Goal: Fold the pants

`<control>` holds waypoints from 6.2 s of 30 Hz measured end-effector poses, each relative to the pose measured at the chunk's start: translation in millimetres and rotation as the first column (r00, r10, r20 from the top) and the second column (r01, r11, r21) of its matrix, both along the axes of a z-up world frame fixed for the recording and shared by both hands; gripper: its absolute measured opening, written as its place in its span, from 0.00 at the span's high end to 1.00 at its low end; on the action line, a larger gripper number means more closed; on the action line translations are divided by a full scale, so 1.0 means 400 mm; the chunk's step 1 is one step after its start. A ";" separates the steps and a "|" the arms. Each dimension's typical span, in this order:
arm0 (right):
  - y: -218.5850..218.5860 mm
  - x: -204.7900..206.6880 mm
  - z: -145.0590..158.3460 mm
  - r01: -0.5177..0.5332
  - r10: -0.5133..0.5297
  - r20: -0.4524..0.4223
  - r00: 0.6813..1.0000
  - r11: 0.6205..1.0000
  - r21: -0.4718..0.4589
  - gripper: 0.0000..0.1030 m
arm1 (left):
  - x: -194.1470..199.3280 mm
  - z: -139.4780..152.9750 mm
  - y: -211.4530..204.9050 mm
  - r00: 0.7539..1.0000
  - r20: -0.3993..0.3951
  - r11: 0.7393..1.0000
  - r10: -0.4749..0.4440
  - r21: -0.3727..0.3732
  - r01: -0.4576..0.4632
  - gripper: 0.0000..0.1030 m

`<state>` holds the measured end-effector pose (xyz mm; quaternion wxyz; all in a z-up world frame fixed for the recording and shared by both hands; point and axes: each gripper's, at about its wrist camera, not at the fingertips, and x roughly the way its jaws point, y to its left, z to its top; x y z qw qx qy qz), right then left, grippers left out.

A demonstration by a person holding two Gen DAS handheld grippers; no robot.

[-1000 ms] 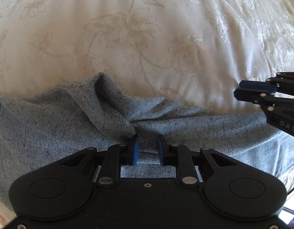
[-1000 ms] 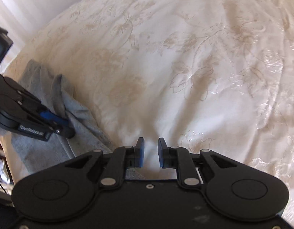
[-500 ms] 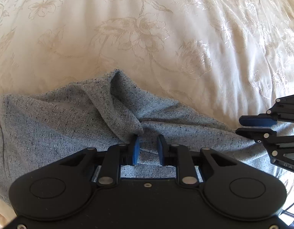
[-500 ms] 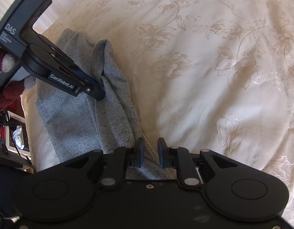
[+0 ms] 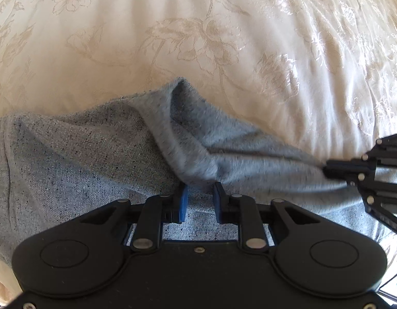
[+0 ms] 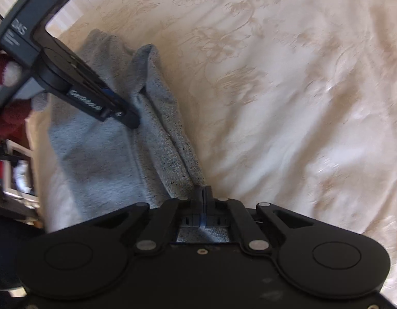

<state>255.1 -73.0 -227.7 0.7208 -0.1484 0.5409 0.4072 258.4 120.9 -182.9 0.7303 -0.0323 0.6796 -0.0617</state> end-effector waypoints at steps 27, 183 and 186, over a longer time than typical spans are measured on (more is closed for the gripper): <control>0.359 -0.021 0.074 -0.182 0.174 0.132 0.976 0.982 0.052 0.77 | -0.087 0.062 0.296 0.956 0.115 0.962 0.271 0.001 -0.273 0.70; -1.005 -0.493 0.169 0.959 -0.986 -0.060 0.156 0.137 0.248 0.90 | -0.383 0.114 -0.467 0.971 0.158 0.983 -0.178 -0.005 0.181 0.65; -1.041 -0.509 0.113 0.985 -0.990 -0.092 0.107 0.093 0.146 0.90 | -0.365 0.116 -0.491 0.965 0.165 0.978 -0.204 -0.012 0.209 0.65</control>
